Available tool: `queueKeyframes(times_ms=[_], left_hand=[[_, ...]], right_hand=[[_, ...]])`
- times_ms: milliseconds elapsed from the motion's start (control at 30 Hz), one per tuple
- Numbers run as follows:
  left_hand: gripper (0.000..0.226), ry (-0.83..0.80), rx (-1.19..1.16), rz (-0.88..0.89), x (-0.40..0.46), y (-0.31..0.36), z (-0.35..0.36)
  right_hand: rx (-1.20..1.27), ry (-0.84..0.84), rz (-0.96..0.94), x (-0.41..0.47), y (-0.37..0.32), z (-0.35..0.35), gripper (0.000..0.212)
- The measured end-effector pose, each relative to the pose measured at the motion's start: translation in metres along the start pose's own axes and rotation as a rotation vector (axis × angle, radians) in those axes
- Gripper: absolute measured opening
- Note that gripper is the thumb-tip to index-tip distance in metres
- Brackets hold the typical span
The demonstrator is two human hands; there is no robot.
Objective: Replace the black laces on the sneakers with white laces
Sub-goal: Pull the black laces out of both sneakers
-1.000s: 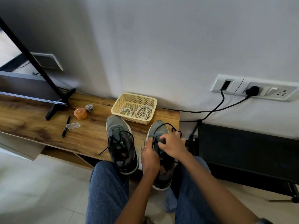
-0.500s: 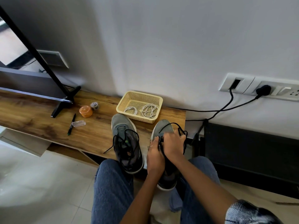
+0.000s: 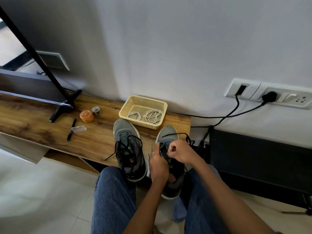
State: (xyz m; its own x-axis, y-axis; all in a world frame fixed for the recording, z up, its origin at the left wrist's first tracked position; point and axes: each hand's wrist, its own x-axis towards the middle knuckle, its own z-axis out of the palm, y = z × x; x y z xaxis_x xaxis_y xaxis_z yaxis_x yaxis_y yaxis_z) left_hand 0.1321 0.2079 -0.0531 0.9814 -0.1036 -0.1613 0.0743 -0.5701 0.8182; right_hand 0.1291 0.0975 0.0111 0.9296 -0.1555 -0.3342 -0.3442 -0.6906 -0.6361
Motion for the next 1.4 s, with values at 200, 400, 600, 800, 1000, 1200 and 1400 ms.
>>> queueKeyframes(times_ms=[200, 400, 600, 800, 1000, 1200, 1400], left_hand=[[0.058, 0.011, -0.003, -0.056, 0.001, 0.001, 0.001], [0.055, 0.009, 0.028, -0.048, -0.002, 0.003, -0.002], [0.053, 0.028, 0.007, -0.050, -0.003, 0.006, -0.002], [0.051, 0.001, 0.002, -0.068, -0.002, 0.013, -0.004], [0.049, -0.059, -0.057, 0.097, -0.014, 0.021, -0.025], [0.047, -0.286, -0.262, 0.294, -0.041, 0.056, -0.075], [0.022, -0.344, -0.299, 0.326, -0.045, 0.083, -0.103]], right_hand=[[0.274, -0.136, -0.054, -0.034, 0.001, -0.020, 0.012], [0.372, -0.145, -0.036, -0.044, 0.000, -0.025, 0.023], [0.536, -0.215, -0.045, -0.049, 0.005, -0.026, 0.027], [0.658, -0.213, -0.047, -0.056, 0.000, -0.029, 0.029], [0.456, -0.053, -0.042, -0.059, -0.002, -0.040, 0.007], [0.450, -0.074, -0.111, -0.074, -0.026, -0.054, 0.014], [0.454, -0.054, -0.199, -0.086, -0.060, -0.072, 0.016]])
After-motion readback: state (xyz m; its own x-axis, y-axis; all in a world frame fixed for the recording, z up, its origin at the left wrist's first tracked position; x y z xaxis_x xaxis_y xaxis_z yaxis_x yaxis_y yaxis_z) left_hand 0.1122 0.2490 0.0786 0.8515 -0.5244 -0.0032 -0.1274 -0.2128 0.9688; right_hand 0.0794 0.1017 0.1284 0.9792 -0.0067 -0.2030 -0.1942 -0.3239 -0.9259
